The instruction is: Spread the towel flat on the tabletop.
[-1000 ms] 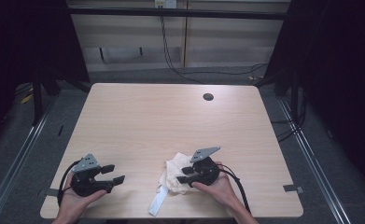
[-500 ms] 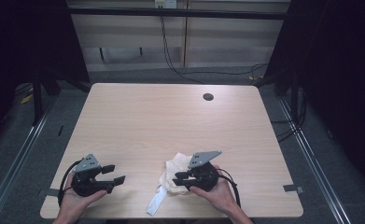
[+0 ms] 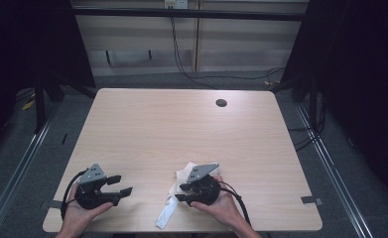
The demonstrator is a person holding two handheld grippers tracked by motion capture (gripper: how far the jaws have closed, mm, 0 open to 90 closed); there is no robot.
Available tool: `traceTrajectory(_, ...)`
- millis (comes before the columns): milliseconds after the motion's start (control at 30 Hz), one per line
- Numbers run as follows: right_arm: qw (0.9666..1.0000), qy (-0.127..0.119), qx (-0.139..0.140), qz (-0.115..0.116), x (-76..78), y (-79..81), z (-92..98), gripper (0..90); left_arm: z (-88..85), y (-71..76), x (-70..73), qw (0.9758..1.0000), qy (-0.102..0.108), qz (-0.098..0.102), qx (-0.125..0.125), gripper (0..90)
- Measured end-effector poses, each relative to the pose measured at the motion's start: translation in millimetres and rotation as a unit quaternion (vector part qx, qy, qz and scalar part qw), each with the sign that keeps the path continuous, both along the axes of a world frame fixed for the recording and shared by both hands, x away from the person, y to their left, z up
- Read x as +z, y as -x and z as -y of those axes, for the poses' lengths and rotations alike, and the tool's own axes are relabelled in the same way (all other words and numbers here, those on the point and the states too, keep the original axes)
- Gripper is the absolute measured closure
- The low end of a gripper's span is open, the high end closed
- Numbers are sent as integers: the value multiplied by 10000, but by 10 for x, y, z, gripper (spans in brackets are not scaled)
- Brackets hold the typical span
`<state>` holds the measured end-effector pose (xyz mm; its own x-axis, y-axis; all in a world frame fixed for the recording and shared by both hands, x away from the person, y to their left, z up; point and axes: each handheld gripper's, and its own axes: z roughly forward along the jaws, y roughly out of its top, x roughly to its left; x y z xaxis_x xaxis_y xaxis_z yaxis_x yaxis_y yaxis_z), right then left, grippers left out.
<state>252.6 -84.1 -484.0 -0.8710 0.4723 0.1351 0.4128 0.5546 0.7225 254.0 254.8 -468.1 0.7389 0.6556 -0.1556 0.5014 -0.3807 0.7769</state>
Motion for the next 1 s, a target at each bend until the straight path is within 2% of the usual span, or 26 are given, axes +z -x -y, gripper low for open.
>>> traceTrajectory(100,9998,198,-27,23,-76,-9,-28,716,2,-3,2,10000,-36,27,-40,356)
traceTrajectory(233,9996,247,35,119,-80,-5,-50,850,2,10,6,10000,-21,12,-54,356)
traceTrajectory(367,9997,115,62,223,47,-3,-19,867,17,10,8,10000,-30,37,-78,356)
traceTrajectory(433,9996,-130,-8,235,153,-5,34,869,26,13,10,9999,-31,42,-108,357)
traceTrajectory(633,9986,-318,-247,346,304,-34,272,872,56,30,19,9998,94,-11,-179,385)
traceTrajectory(700,9983,-319,-319,374,327,-43,344,872,90,61,44,9995,144,18,-297,436)
traceTrajectory(767,9976,-377,-421,389,369,-54,434,873,140,75,65,9991,130,79,-395,435)
traceTrajectory(900,9957,-502,-633,448,436,-92,589,874,229,73,92,9981,211,59,-568,456)
traceTrajectory(1000,9952,-511,-692,459,451,-109,642,874,288,71,139,9968,242,69,-761,497)
